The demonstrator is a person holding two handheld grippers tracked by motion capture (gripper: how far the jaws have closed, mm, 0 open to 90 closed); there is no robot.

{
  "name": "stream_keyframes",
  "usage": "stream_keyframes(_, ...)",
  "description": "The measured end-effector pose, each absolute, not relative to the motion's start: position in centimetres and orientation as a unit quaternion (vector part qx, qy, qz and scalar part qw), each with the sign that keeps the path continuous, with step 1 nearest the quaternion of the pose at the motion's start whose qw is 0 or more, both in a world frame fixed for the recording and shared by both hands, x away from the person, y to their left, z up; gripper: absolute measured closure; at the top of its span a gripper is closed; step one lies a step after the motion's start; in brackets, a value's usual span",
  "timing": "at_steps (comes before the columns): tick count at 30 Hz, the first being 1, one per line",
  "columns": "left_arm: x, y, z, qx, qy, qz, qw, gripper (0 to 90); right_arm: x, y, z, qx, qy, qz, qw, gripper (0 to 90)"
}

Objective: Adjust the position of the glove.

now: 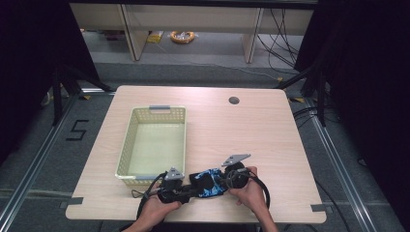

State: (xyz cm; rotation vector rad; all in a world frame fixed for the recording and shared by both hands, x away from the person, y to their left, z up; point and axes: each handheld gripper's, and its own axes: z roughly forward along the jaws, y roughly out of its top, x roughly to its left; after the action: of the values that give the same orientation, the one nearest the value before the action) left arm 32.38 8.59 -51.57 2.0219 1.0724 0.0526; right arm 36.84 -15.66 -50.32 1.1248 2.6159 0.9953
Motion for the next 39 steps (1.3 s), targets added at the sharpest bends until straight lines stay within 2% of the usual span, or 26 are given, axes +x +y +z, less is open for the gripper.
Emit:
stream_keyframes(3, 32.2, 8.6, -51.7, 0.799, 0.43, 0.015, 0.421, 77.6, 36.8, -15.7, -50.4, 0.38, 0.863, 0.326, 0.068, 78.9)
stream_keyframes(6, 32.1, 8.6, -51.7, 0.801, 0.424, 0.015, 0.423, 80.5, 36.8, -15.9, -50.3, 0.374, 0.862, 0.338, 0.047, 79.8)
stream_keyframes(10, 31.9, 8.6, -51.5, 0.797, 0.423, 0.019, 0.43, 83.5, 36.7, -16.0, -50.2, 0.38, 0.858, 0.343, 0.043, 80.2)
stream_keyframes(29, 29.8, 9.0, -49.7, 0.787, 0.399, 0.019, 0.47, 83.7, 34.3, -17.3, -47.7, 0.377, 0.835, 0.398, 0.033, 80.5)
stream_keyframes(39, 29.1, 9.5, -49.2, 0.8, 0.38, 0.006, 0.464, 83.4, 32.3, -17.6, -47.0, 0.376, 0.828, 0.415, 0.036, 80.3)
